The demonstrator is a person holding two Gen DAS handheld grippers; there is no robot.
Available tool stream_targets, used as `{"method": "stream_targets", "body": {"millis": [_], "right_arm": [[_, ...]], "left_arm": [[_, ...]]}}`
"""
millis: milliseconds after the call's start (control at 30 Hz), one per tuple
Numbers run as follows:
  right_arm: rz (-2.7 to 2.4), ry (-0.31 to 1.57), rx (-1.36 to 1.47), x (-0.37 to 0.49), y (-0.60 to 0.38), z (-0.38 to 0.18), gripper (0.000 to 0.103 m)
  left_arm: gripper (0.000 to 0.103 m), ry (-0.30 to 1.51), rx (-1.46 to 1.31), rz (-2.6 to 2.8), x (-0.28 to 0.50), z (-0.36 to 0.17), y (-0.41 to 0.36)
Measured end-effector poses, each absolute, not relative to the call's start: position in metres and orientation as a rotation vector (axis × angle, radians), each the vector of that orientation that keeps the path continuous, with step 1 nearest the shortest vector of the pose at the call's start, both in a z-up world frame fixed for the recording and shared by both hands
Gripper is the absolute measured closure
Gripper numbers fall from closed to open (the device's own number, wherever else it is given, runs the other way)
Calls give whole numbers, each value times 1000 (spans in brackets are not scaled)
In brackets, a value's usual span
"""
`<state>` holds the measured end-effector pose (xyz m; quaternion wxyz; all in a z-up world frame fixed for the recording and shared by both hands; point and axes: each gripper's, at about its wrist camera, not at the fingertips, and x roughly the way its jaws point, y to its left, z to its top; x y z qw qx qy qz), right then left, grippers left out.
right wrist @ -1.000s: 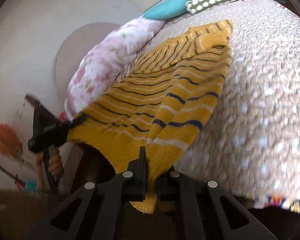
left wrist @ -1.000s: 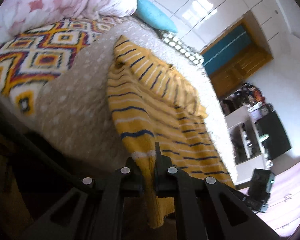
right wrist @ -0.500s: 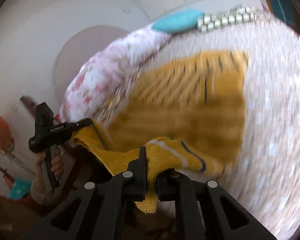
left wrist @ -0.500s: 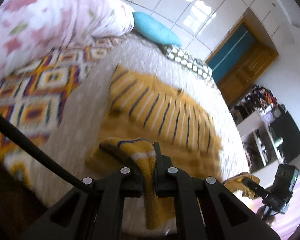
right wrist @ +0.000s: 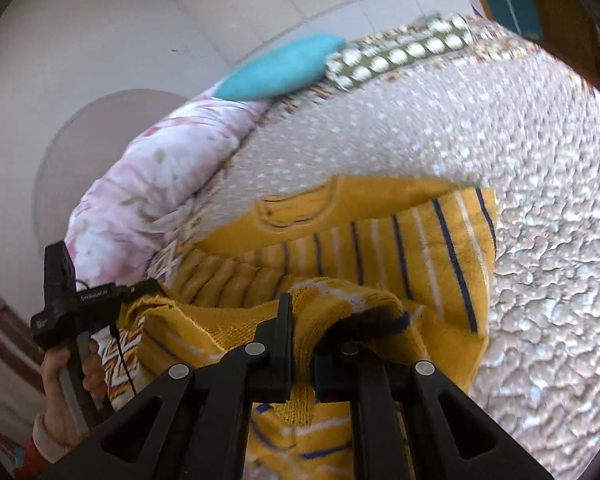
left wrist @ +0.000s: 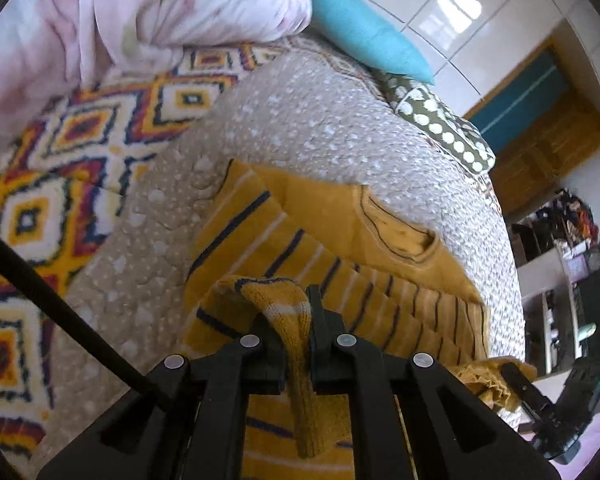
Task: Fold small clothes
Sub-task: 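Lift the hem with both grippers and fold it toward the collar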
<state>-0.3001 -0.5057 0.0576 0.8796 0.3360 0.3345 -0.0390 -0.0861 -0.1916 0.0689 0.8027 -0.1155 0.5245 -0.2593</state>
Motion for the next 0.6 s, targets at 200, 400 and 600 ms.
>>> {"method": "stream_targets", "body": {"millis": [200,400,600], "right_arm": [[-101,713,848,-269,-548,28,86],[-132,713,988,-248,-587,-3,71],[-95,673,1101,-244,-608,-15,66]], "left_arm": [[87,1190,-424,-561,-48,45,-189],[67,1213,-528,-596,-25,31,-192],[55,1159,-507,-581,-14,47,-187]]}}
